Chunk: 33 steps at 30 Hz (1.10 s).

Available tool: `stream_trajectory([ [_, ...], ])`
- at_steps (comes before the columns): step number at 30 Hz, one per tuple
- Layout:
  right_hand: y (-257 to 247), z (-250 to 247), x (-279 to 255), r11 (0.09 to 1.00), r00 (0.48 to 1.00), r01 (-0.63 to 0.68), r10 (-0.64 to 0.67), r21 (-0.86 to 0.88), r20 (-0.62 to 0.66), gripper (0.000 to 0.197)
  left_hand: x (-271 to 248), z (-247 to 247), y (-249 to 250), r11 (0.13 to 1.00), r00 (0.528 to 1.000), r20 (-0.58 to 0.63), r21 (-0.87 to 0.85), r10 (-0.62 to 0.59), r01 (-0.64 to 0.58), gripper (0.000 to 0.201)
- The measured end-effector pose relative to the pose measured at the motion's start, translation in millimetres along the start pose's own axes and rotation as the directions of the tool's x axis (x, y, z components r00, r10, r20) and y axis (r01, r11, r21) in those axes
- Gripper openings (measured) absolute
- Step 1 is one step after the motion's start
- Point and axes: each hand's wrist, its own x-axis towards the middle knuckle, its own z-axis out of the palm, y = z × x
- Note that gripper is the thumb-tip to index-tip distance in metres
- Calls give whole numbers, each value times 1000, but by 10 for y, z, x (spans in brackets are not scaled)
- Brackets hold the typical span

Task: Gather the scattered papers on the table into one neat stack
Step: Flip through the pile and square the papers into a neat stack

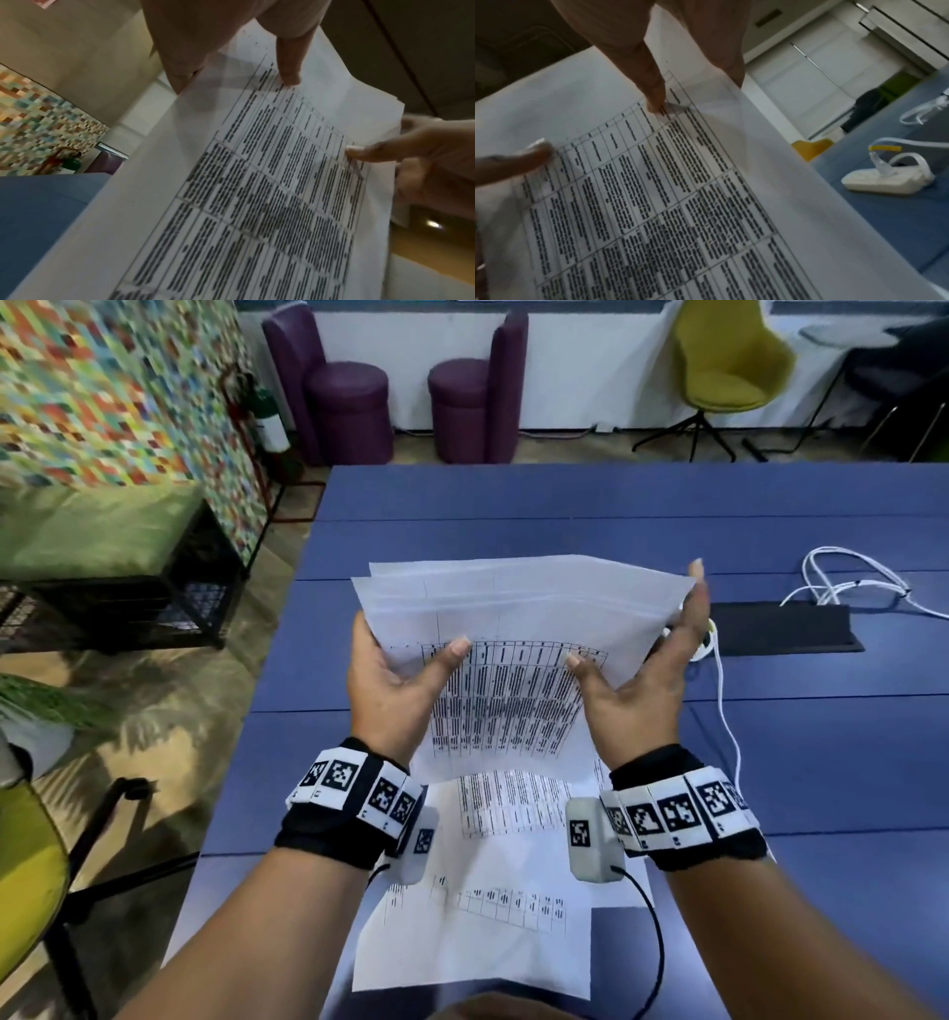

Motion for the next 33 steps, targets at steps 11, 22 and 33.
stream_trajectory([
  [11,-144,36,-4,914,965,255,-263,-316,19,73,159,192,322,994,994,-106,-107,15,-26,40],
  [22,-209,64,-32,878,920,370,-391,-303,-8,63,326,337,483,986,956,-262,-133,-132,99,48],
  [33,-177,61,-11,897,937,342,-349,-279,26,53,365,250,360,983,937,-337,124,-90,138,12],
])
